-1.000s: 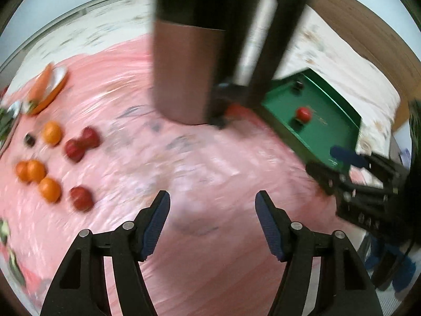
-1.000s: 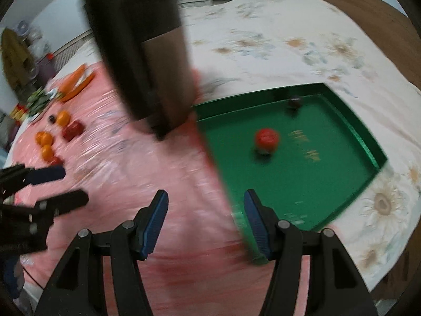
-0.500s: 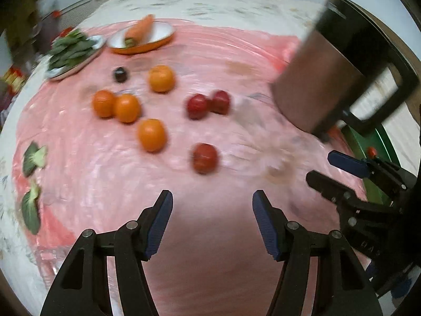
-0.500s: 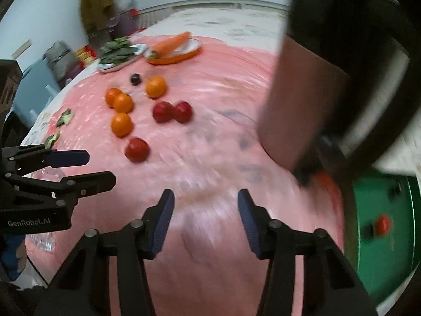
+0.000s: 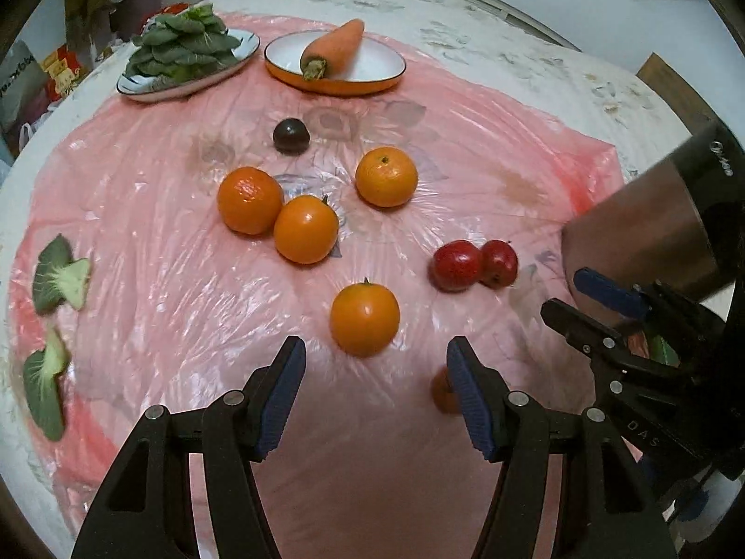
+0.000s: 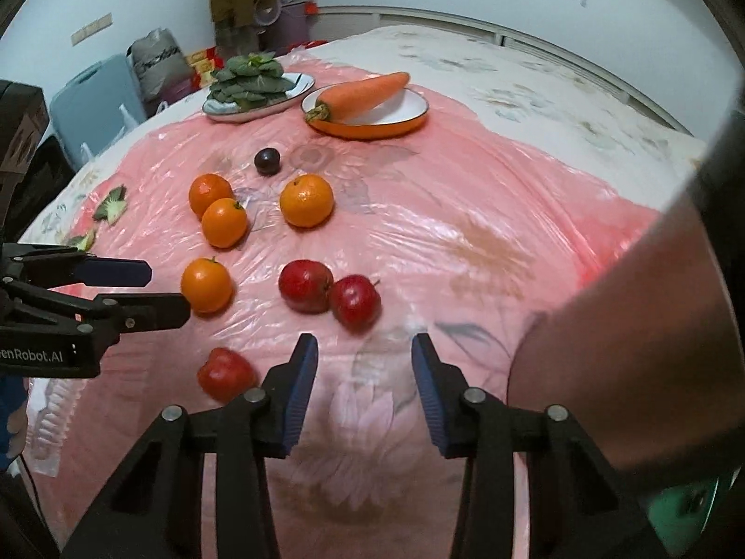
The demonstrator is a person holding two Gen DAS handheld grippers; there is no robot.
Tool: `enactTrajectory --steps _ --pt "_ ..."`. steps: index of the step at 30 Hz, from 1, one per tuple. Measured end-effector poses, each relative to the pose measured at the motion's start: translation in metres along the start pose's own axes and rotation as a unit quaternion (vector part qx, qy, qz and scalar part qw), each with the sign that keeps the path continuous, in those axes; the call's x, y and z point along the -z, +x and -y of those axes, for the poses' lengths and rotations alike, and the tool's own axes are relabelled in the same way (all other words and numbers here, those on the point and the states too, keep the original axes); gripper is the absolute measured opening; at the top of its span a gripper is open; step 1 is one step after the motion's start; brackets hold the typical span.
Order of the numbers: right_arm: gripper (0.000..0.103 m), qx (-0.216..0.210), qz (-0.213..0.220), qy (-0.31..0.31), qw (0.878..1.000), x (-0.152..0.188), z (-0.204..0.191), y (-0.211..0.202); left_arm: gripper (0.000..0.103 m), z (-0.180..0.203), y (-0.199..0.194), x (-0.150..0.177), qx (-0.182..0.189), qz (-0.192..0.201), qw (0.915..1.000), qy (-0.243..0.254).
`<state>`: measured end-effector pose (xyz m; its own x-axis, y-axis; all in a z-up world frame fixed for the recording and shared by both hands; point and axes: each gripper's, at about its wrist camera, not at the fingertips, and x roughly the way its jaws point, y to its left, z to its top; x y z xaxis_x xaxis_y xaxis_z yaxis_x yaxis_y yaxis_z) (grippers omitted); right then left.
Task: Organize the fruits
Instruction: 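Grasp a red apple with the right tool while the left tool grasps an orange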
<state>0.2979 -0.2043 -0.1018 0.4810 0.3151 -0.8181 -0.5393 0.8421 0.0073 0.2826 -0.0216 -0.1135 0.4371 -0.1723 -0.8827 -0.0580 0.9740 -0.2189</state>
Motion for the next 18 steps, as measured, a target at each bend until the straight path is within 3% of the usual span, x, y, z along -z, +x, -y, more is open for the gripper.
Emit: enactTrajectory --steps 18 --pt "0.074 -0.019 -0.033 -0.089 0.995 -0.023 -0.009 0.049 0.057 -0.003 0.038 -0.011 -0.005 -0.023 0.9995 -0.019"
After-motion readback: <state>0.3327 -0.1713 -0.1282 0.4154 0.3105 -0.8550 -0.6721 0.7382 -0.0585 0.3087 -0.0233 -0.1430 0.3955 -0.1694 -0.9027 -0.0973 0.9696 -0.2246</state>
